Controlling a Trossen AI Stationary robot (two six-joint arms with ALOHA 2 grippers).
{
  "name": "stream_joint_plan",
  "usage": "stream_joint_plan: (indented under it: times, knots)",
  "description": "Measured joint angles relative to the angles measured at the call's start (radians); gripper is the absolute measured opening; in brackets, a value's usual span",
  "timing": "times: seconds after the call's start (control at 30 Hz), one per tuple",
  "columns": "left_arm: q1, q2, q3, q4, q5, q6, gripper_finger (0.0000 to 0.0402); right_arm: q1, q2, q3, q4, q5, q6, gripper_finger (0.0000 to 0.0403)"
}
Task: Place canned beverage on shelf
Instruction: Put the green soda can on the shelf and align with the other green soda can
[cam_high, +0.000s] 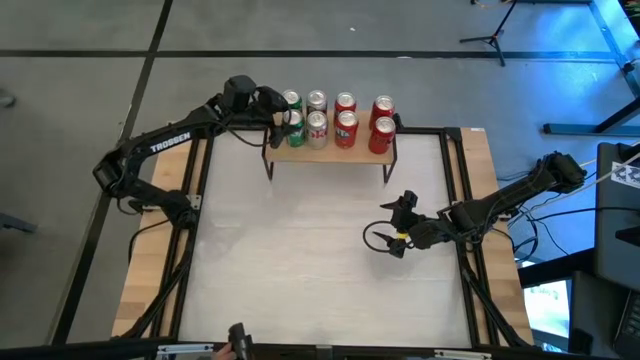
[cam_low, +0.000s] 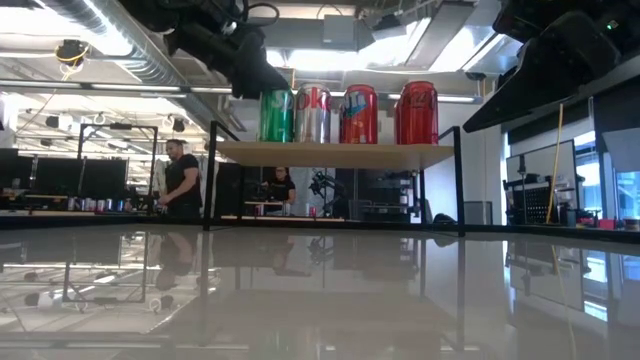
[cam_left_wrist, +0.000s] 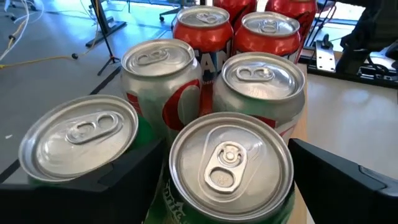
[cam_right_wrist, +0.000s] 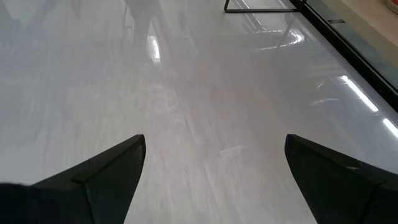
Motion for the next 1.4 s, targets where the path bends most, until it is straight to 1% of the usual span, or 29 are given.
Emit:
stream_joint_plan:
  times: [0.23, 0.47, 0.63, 0.8, 0.9, 1.0, 1.13, 1.2, 1.27, 1.4]
  knots:
    - [-0.001, -0.047, 0.0, 0.017, -0.002, 0.001, 0.033, 0.0, 0.0, 0.0, 0.0, 0.006, 0.0, 0.038]
    - [-0.01, -0.139, 0.0, 0.046, 0.012, -0.003, 0.033, 0.0, 0.0, 0.0, 0.0, 0.007, 0.0, 0.038]
    - [-0.057, -0.213, 0.0, 0.008, 0.0, -0.017, 0.033, 0.0, 0.0, 0.0, 0.001, 0.002, 0.004, 0.038]
    - [-0.158, -0.27, -0.018, -0.102, 0.001, 0.01, 0.0321, 0.0, 0.0, 0.0, 0.03, -0.009, 0.008, 0.038]
    - [-0.243, -0.31, -0.091, -0.106, -0.007, 0.009, 0.0295, 0.0, 0.0, 0.0, 0.063, -0.012, 0.0, 0.038]
    - [-0.336, -0.368, -0.198, -0.098, -0.079, 0.001, 0.0257, 0.0, 0.0, 0.0, 0.072, 0.002, -0.016, 0.038]
    - [-0.479, -0.461, -0.377, 0.027, -0.142, -0.062, 0.0204, 0.0, -0.001, 0.0, 0.117, 0.021, -0.09, 0.0378]
    - [-0.555, -0.504, -0.461, 0.1, -0.179, -0.099, 0.0183, -0.005, -0.008, -0.001, 0.153, 0.02, -0.143, 0.0367]
    - [-0.615, -0.54, -0.531, 0.136, -0.239, -0.123, 0.0165, -0.019, -0.014, 0.0, 0.192, 0.01, -0.192, 0.0349]
    - [-0.692, -0.602, -0.628, 0.181, -0.351, -0.132, 0.0143, -0.069, -0.045, -0.001, 0.196, 0.002, -0.248, 0.0302]
